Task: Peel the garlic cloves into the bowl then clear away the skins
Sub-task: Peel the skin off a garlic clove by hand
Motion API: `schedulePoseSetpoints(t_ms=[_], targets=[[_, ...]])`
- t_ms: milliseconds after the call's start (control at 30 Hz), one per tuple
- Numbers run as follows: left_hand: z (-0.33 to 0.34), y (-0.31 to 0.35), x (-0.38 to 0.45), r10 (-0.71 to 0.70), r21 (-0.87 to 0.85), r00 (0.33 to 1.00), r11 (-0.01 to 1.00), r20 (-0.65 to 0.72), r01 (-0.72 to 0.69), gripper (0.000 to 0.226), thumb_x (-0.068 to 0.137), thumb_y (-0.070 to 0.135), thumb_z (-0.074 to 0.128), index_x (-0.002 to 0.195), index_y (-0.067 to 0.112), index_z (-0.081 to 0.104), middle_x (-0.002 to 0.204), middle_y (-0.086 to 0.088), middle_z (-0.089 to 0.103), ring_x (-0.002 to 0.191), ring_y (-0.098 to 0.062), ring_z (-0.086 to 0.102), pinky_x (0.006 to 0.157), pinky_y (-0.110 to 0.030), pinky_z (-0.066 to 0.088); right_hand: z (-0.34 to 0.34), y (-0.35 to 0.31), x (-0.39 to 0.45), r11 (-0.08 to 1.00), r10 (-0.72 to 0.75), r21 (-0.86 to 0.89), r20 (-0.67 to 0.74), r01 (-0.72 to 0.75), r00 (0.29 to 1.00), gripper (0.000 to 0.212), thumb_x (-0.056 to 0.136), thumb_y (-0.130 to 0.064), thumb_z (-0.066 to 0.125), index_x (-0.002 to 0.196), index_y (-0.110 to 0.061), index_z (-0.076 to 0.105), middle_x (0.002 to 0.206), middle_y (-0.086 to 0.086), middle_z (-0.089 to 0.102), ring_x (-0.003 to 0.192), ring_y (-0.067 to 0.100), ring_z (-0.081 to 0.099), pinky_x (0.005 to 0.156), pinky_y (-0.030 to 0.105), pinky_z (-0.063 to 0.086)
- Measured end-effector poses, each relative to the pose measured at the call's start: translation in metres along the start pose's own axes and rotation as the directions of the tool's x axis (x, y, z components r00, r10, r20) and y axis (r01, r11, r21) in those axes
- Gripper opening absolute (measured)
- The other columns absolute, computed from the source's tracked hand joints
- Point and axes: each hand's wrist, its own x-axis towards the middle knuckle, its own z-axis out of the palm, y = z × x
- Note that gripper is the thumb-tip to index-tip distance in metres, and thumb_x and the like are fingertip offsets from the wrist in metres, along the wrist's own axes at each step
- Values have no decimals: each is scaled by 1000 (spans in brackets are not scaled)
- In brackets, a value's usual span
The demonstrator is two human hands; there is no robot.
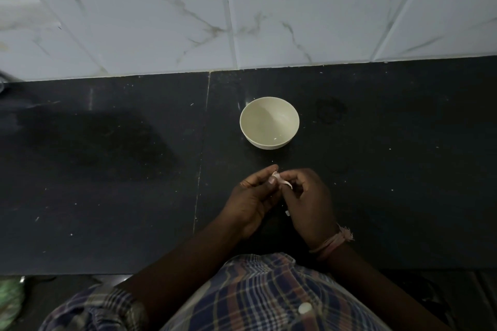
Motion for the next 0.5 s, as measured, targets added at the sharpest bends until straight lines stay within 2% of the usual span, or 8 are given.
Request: schedulePoseSetpoints(t_ms=[100,167,267,400,500], targets=[[3,2,-1,24,1,1000,1000,-2,-24,29,99,-6,51,120,4,67,108,-16,76,94,-22,75,85,-33,62,3,-6,-1,999,41,33,16,-41,999,21,92,-13,71,107,-26,65,100,-11,65,90,2,64,80,25,54],[3,3,-2,28,1,1000,1000,-11,-28,30,99,-7,49,121,4,66,108,-16,75,94,-22,75,86,-33,61,2,-8,0,986,118,120,23,-120,993,30,90,-14,74,112,-29,62,99,-10,67,90,2,66,81,23,55],[1,4,-2,29,14,999,1000,-26,-28,29,98,-6,53,118,6,69,109,-16,74,94,-22,73,86,-32,62,1,-10,1,948,239,212,23,-239,971,23,92,-19,73,111,-28,66,99,-8,71,90,2,67,81,25,57],[1,1,-1,42,14,998,999,-36,-42,26,95,-5,57,115,5,70,108,-16,75,92,-23,72,87,-32,60,2,-8,5,954,267,150,-23,-260,964,12,92,-20,71,102,-24,75,95,-10,74,89,3,69,83,36,59],[1,1,-3,57,18,997,998,-44,-56,25,94,-6,60,115,4,70,108,-16,75,88,-21,73,85,-30,61,1,-5,5,955,270,125,12,-269,963,10,92,-22,70,99,-23,77,93,-9,74,87,8,70,82,41,59]])
